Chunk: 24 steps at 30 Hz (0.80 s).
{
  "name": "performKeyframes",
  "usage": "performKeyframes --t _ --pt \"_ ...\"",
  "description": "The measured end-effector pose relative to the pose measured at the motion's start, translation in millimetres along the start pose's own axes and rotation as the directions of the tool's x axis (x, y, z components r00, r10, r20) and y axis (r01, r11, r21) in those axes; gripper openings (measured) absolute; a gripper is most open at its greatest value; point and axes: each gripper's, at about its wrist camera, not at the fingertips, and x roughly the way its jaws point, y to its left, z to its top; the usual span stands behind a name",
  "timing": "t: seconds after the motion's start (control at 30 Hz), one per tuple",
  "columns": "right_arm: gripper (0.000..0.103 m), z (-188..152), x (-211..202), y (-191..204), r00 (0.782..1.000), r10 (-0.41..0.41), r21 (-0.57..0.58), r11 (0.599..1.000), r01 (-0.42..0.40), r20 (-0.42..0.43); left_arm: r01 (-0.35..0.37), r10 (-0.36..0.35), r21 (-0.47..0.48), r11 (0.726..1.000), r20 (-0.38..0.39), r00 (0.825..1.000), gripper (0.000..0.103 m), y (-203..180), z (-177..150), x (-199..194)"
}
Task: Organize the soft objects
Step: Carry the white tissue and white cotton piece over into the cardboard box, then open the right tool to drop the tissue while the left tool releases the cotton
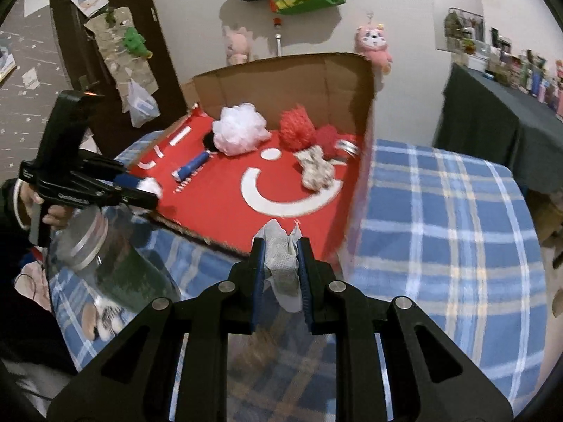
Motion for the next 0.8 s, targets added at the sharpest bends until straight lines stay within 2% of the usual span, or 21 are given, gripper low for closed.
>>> performKeyframes --t 0.13,0.3,0.4,0.47,0.6,0.8 --pt "0.017 27.2 17.9 10.4 0.999 0.039 -0.035 0.999 -0.039 -0.016 0.040 -0.040 -0.005 0.999 0.021 0.999 0.029 3.0 16.5 6.6" --pt "0.017 67.9 54.9 19.1 0.994 0.085 -0.049 0.995 -0.088 -0.076 0.077 -0.076 -0.015 0.997 0.056 0.996 0.029 7.9 44.8 14.1" --pt "0.017 88.7 82.1 18.5 0.989 0.080 -0.040 0.996 -0.085 -0.127 0.091 -0.089 -0.024 0.996 0.071 0.993 0.029 13.7 59.2 20.8" --pt "0.017 98.4 97.1 14.3 0.986 0.059 -0.023 0.998 -0.064 -0.154 0.076 -0.073 -0.038 0.996 0.072 0.995 0.029 21.5 69.3 28.4" --pt "0.017 116.0 138.1 7.7 0.968 0.052 0.027 0.999 -0.046 -0.246 0.070 -0.066 -0.100 0.993 0.049 0.997 0.029 42.3 80.4 45.7" --pt "0.017 123.6 177.1 3.5 0.940 0.015 0.037 0.999 -0.003 -0.340 0.057 -0.058 -0.173 0.983 0.000 0.998 0.030 64.3 86.5 72.7"
